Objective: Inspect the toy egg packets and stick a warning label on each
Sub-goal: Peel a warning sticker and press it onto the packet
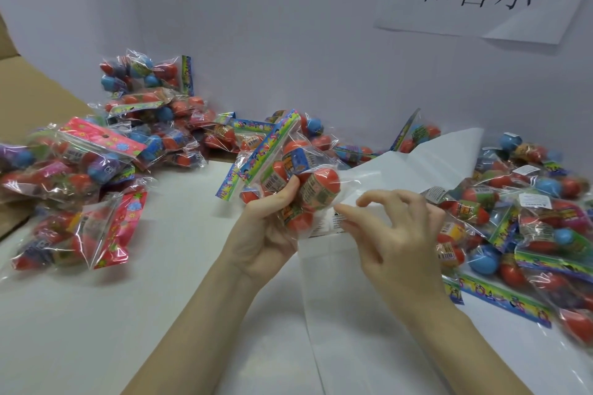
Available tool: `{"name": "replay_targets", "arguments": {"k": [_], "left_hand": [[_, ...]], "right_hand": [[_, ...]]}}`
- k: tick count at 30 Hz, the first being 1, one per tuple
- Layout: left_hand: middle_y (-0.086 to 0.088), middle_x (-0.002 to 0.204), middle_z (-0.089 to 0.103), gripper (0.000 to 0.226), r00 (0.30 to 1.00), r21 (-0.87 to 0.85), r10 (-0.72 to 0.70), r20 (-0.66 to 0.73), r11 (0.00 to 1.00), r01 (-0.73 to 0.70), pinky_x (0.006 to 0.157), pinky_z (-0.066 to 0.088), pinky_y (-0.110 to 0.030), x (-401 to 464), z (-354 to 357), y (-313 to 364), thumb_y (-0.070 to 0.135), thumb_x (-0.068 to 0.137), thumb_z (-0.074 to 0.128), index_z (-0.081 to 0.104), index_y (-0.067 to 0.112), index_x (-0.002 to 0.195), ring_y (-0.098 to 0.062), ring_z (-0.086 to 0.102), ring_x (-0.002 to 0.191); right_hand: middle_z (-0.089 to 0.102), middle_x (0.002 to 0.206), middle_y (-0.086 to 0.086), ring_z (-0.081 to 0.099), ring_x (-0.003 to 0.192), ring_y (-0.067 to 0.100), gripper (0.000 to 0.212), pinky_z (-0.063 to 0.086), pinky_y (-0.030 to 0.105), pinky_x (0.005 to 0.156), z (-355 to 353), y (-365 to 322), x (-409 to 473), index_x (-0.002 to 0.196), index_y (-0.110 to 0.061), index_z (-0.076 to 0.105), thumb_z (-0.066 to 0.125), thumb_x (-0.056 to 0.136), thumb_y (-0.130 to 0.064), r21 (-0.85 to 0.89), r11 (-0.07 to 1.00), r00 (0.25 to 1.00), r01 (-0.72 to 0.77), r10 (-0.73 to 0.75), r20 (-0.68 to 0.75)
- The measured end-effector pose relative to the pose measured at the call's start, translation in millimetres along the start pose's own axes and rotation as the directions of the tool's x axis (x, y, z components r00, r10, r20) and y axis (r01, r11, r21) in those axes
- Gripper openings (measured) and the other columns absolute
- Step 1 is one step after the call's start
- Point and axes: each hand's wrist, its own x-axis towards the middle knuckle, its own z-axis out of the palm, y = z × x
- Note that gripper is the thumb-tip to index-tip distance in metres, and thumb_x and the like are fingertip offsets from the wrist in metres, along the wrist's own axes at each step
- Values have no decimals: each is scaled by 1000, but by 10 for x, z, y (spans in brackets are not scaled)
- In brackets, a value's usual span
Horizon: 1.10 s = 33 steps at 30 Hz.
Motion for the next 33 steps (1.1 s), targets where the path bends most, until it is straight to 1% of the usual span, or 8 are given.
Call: {"name": "replay_targets", "arguments": {"k": [4, 8, 13, 20, 22, 25, 27, 33], "left_hand": [[-4, 81, 74, 21, 1000, 10, -14, -22, 1000, 14, 62, 56, -23, -1, 9, 4, 15, 60, 66, 77, 13, 77, -14, 70, 70], [-6, 81, 74, 23, 999, -59, -39, -7, 998, 38, 61, 58, -27, -6, 13, 8, 11, 63, 64, 77, 10, 81, -17, 71, 71], [-9, 84, 73, 23, 999, -160, -39, 12, 986, 41, 62, 58, -29, -11, 14, 11, 8, 67, 61, 76, 8, 84, -19, 71, 72], [-8, 83, 73, 21, 999, -173, -52, -6, 984, 50, 63, 58, -27, -18, 34, 15, 9, 62, 64, 76, 8, 79, -18, 71, 71], [-8, 83, 73, 21, 999, -179, -48, -10, 983, 45, 63, 58, -28, -16, 31, 12, 8, 63, 64, 76, 7, 80, -18, 71, 71], [-8, 85, 73, 22, 998, -172, -48, -28, 984, 43, 69, 57, -29, -7, 30, 7, 7, 64, 63, 76, 7, 82, -18, 71, 73], [-7, 85, 73, 24, 998, -156, -54, -39, 987, 47, 71, 56, -29, -7, 28, 4, 8, 62, 65, 76, 7, 83, -17, 71, 73], [-2, 79, 74, 20, 998, -67, -59, 12, 996, 59, 67, 55, -23, -35, 31, 17, 14, 61, 65, 77, 12, 77, -12, 70, 72]], "right_hand": [[67, 88, 2, 42, 90, 21, 22, 22, 34, 72, -1, 14, 10, 88, -18, 73, 72, 69, -7, -36, 998, 999, 45, -45, 20], [69, 85, -1, 43, 87, 19, 33, 25, 35, 71, -16, 10, 21, 84, -15, 73, 79, 60, 7, -39, 997, 997, 70, -68, 43], [69, 80, -2, 44, 82, 17, 15, 29, 32, 71, -26, 18, 45, 79, -13, 72, 69, 67, -5, 21, 997, 997, 76, -76, 21], [69, 76, 0, 46, 79, 16, 7, 30, 31, 71, -38, 19, 55, 75, -11, 71, 70, 68, -8, 7, 997, 996, 83, -83, -13], [69, 76, 0, 51, 78, 17, 6, 30, 31, 71, -44, 17, 54, 74, -11, 70, 70, 68, -9, -8, 996, 996, 88, -88, -14], [69, 75, 0, 62, 69, 24, 5, 31, 31, 70, -48, 14, 53, 73, -11, 70, 71, 69, -9, -29, 995, 995, 100, -100, -5], [68, 75, -1, 63, 68, 24, 5, 30, 32, 70, -46, 7, 58, 72, -12, 68, 70, 69, -9, -35, 995, 996, 93, -93, 15], [66, 73, -2, 62, 69, 25, 7, 29, 34, 66, -57, 7, 59, 69, -12, 65, 70, 65, -16, -26, 999, 997, 38, -36, 72]]}}
